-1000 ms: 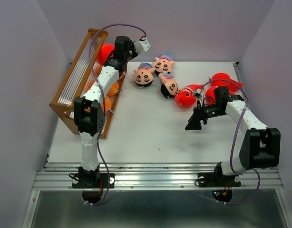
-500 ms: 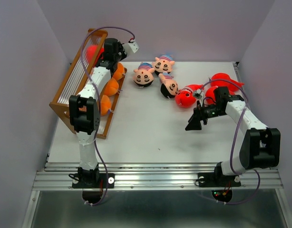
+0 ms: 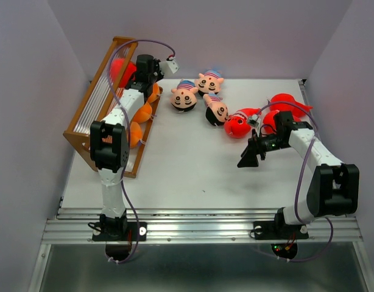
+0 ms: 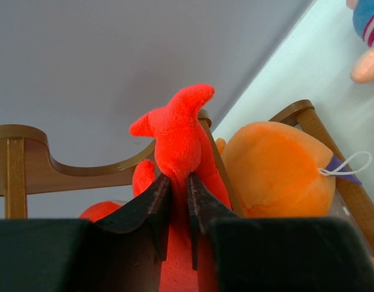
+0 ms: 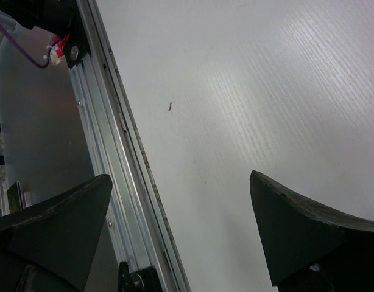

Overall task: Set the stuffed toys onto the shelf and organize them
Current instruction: Place the stuffed toy onto shelf

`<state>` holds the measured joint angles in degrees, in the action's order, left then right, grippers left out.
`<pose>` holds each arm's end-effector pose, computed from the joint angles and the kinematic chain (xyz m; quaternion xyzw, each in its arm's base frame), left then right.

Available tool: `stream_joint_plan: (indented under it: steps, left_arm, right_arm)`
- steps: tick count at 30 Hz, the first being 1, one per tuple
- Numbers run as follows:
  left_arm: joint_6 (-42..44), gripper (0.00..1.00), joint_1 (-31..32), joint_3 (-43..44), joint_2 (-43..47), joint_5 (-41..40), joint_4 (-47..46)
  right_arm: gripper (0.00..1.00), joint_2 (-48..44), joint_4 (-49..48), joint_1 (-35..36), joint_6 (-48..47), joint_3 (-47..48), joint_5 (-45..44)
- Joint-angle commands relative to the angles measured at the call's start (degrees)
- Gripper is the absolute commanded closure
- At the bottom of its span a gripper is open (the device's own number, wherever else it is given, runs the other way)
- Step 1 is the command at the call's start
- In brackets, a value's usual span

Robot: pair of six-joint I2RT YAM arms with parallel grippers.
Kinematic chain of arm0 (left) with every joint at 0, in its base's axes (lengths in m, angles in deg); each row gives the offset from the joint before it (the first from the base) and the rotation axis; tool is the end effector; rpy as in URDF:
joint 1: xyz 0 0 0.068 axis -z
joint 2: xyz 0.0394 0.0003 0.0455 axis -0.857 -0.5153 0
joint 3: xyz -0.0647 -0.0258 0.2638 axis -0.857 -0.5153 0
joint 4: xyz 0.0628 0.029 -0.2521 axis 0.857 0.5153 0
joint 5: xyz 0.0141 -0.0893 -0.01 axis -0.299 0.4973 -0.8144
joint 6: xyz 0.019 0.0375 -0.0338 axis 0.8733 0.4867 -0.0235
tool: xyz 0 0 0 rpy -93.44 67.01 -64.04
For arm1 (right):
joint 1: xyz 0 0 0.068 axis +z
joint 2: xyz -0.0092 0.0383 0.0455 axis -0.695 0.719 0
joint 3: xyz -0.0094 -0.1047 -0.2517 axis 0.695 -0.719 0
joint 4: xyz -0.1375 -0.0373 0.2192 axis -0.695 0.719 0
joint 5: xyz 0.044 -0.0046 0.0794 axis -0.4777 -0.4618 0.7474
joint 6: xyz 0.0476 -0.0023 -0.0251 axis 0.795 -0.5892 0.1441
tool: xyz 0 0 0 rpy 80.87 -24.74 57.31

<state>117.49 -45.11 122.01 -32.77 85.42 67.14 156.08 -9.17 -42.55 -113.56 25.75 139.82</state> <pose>0.4977 -0.1214 0.3202 0.4566 0.6380 0.2526 0.5662 0.2541 0.0381 0.2401 -0.3424 0.7816 0.4619 0.2417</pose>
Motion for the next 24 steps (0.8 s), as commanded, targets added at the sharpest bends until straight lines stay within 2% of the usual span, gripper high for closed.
stream_joint_plan:
  steps: [1, 2, 6, 11, 14, 19, 23, 24]
  left_arm:
    - [-0.7, 0.7, 0.0, -0.9, 4.8, -2.3, -5.5]
    - [-1.1, 0.65, 0.0, -1.2, 5.1, -2.5, -5.9]
    - [-1.8, 0.58, -0.1, -1.8, 5.7, -2.4, -6.4]
    - [-2.6, 0.54, 0.1, -2.6, 6.3, -2.0, -6.4]
    - [-3.5, 0.47, 0.3, -2.6, 6.9, -1.8, -6.4]
    - [-5.2, 0.3, 1.1, -1.7, 7.7, -1.5, -6.6]
    - [-6.9, 0.27, 2.3, -1.1, 8.6, -0.9, -6.7]
    - [-7.5, 0.23, 2.6, -1.0, 8.8, -0.7, -6.8]
  right_arm:
    - [0.0, -0.4, 0.8, -0.3, -1.2, 0.5, 1.8]
    - [0.0, -0.3, 0.8, -0.3, -1.2, 0.5, 1.7]
    - [0.0, -0.3, 0.9, -0.3, -1.4, 0.5, 1.7]
    - [0.0, -0.3, 0.8, -0.3, -1.4, 0.6, 1.6]
    - [0.0, -0.2, 0.7, -0.3, -1.4, 0.5, 1.5]
    - [0.0, -0.2, 0.8, -0.3, -1.4, 0.5, 1.5]
    - [0.0, -0.5, 0.7, -0.3, -1.4, 0.5, 1.4]
    - [0.0, -0.5, 0.7, -0.3, -1.4, 0.5, 1.5]
